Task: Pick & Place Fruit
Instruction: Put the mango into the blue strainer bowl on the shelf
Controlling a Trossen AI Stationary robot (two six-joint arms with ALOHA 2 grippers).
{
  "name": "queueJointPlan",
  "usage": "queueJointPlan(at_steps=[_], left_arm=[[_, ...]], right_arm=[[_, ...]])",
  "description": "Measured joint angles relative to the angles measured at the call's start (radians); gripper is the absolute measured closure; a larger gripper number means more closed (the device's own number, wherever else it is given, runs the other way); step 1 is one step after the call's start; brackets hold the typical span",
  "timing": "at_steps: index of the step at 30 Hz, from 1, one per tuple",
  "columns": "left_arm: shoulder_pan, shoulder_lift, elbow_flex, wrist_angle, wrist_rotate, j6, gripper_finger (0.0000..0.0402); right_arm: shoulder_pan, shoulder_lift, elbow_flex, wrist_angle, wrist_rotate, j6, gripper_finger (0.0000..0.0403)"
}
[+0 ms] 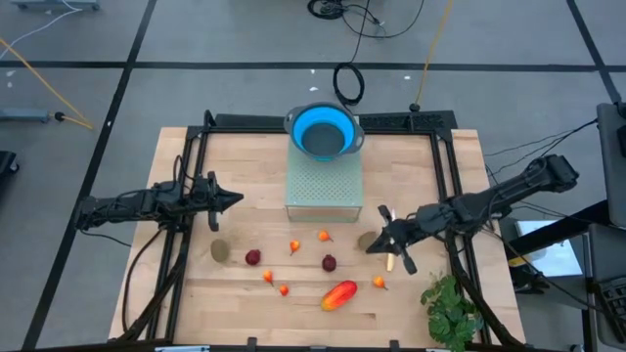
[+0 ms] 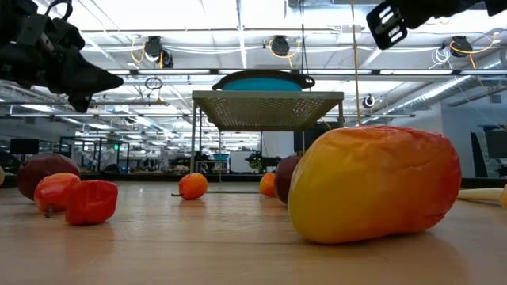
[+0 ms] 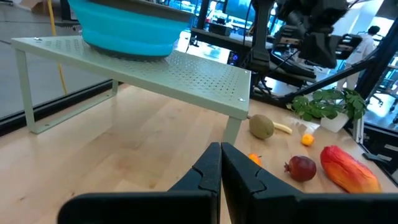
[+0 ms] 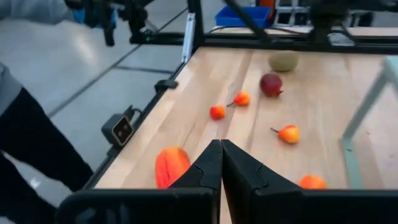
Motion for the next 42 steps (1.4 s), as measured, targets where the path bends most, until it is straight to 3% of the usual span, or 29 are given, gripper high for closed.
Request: queueJointPlan(at_steps=[7, 21, 25, 35, 42], left_arm=[[0.0, 0.0, 0.0, -0.015, 0.0, 0.002, 0.0392], [0.0, 0.0, 0.0, -0.017, 0.0, 0.032, 0.0392], [0.0, 0.0, 0.0, -0.017, 0.0, 0.062, 0.0392], [0.0, 0.0, 0.0, -0.017, 0.0, 0.063, 0.0392], [0.0, 0.0, 0.0, -0.017, 0.0, 0.11, 0.0392]], right_arm=[[0.064, 0.142, 0.109, -0.058, 0.001, -0.037, 0.0402], [0.146, 0.403, 0.41, -0.337, 0.007, -0.11, 0.0403], [0.148, 0.473, 0.487, -0.372, 0.056, -0.123, 0.0403], [0.152, 0.625, 0.581, -0.378, 0.086, -0.134, 0.04], [0.153, 0.687, 0.586, -0.368, 0.087, -0.058, 0.0371]])
